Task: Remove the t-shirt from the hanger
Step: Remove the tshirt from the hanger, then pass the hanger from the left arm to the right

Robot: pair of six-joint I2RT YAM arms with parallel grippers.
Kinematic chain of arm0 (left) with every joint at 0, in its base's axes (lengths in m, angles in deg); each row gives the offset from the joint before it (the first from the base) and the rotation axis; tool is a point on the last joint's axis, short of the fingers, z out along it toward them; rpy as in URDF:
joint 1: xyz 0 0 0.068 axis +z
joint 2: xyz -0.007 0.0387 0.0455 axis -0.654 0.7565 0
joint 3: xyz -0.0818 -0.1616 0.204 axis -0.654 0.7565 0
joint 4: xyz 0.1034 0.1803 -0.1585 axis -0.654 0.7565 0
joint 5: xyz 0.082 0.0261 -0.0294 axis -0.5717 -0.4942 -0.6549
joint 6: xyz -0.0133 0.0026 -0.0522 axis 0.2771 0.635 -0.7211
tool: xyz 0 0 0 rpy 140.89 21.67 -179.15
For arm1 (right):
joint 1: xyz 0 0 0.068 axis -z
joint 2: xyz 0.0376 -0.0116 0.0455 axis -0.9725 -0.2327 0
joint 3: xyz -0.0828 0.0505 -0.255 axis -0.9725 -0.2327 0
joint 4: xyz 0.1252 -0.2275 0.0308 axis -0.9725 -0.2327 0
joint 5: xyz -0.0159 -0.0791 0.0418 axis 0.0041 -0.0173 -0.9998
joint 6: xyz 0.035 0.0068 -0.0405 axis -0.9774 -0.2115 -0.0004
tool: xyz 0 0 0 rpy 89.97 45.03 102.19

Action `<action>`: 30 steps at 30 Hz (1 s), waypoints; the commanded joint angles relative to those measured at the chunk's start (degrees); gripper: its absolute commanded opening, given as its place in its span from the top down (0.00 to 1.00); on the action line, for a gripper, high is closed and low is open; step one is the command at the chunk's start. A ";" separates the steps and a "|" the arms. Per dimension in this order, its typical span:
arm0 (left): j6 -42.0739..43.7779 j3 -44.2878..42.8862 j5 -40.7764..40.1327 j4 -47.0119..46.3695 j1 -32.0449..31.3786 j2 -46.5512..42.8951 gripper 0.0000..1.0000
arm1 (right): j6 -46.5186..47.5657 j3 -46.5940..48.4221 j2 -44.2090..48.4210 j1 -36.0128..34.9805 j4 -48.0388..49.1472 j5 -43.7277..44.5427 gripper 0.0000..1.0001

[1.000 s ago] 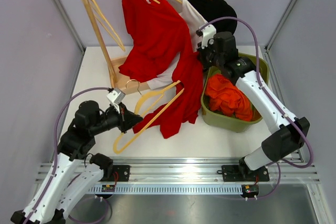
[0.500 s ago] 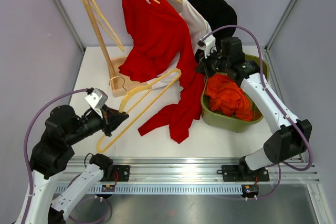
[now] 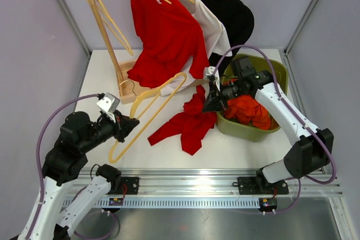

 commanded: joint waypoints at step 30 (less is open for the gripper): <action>24.85 3.79 16.35 -2.89 0.01 11.63 1.00 | 27.15 12.73 10.34 -0.75 -30.66 8.67 0.19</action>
